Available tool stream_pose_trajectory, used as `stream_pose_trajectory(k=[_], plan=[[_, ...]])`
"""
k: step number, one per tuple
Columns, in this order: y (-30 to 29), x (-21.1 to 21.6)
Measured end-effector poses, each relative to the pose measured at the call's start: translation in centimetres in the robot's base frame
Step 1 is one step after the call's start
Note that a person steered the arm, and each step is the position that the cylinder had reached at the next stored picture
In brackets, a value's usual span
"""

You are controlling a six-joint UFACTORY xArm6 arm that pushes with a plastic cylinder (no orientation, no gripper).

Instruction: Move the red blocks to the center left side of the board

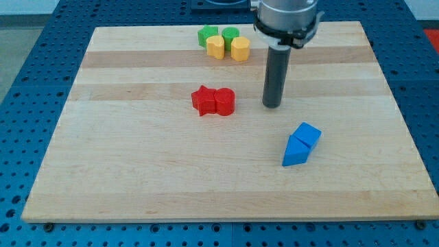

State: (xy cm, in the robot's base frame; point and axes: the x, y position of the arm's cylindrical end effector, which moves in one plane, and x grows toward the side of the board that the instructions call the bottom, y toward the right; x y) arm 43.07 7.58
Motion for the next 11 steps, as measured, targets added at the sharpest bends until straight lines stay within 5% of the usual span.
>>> stream_pose_trajectory(k=[11], plan=[[-15.5, -0.4]])
